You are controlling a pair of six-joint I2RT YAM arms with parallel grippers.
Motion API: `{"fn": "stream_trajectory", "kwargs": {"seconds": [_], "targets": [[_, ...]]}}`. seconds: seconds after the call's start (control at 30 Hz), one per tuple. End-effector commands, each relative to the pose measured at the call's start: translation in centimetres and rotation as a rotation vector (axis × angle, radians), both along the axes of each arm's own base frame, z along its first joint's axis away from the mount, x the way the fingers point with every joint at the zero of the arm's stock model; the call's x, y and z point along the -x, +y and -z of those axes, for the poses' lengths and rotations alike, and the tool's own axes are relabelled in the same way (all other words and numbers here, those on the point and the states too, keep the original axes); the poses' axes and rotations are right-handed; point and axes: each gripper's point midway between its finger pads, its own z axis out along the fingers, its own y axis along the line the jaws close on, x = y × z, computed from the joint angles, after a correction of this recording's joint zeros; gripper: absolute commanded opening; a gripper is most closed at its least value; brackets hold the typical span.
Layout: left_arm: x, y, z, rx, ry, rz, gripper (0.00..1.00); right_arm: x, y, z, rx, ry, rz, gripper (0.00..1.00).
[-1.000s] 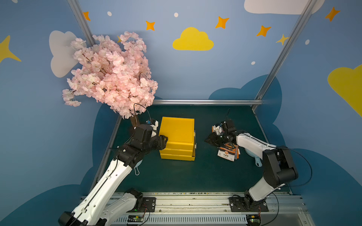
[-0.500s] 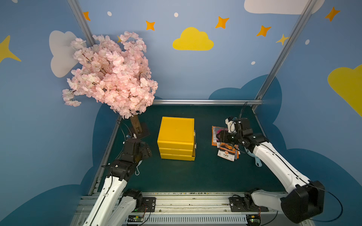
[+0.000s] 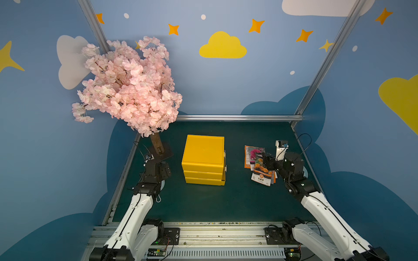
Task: Take the seed bags out of the drawer
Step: Reset both arms
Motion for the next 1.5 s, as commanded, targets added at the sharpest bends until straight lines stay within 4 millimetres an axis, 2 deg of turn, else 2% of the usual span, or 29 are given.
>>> {"fn": "stream_trajectory", "kwargs": {"seconds": [0.0,0.1,0.2,0.37,0.4,0.53,0.6,0.67,0.73,0.8,0.97,1.47], "targets": [[-2.8,0.7,-1.1,-0.038,-0.151,0.007,1.0,-1.5,-4.1,-0.6,0.05,-0.082,0.153,0.86],[-3.3,1.3,0.6,-0.057,-0.121,-0.003,1.0,-1.4,-6.5,2.3,0.089,-0.025,0.247,0.87],[-4.1,1.2,2.4,-0.064,-0.116,0.015,1.0,-1.3,-7.9,5.4,0.076,0.039,0.324,0.87],[-6.4,-0.4,1.1,-0.085,-0.224,0.15,1.0,-2.5,-6.9,9.8,0.086,0.094,0.267,0.88],[-6.7,-0.3,1.0,-0.091,-0.235,0.153,1.0,-2.9,-7.5,9.7,0.058,0.058,0.325,0.89],[-8.0,-1.7,0.6,-0.082,-0.298,0.224,1.0,-4.5,-6.4,9.4,0.124,0.018,0.226,0.89],[-8.4,-2.5,1.0,-0.113,-0.313,0.267,1.0,-5.1,-6.2,10.4,0.108,-0.007,0.21,0.9],[-8.3,-2.4,1.7,-0.12,-0.337,0.259,1.0,-5.7,-5.1,11.3,0.112,-0.009,0.141,0.9],[-8.3,-2.3,2.8,-0.125,-0.346,0.253,1.0,-6.2,-4.9,11.9,0.132,0.024,0.124,0.96],[-8.8,-2.3,2.7,-0.138,-0.373,0.254,1.0,-6.4,-4.9,12.3,0.124,0.061,0.124,0.99],[-9.8,-2.5,3.5,-0.129,-0.274,0.26,1.0,-6.4,-5.1,12.4,0.105,0.071,0.111,0.98],[-9.8,-2.5,3.4,-0.128,-0.267,0.258,1.0,-6.4,-5.0,12.5,0.109,0.077,0.106,0.99]]}}
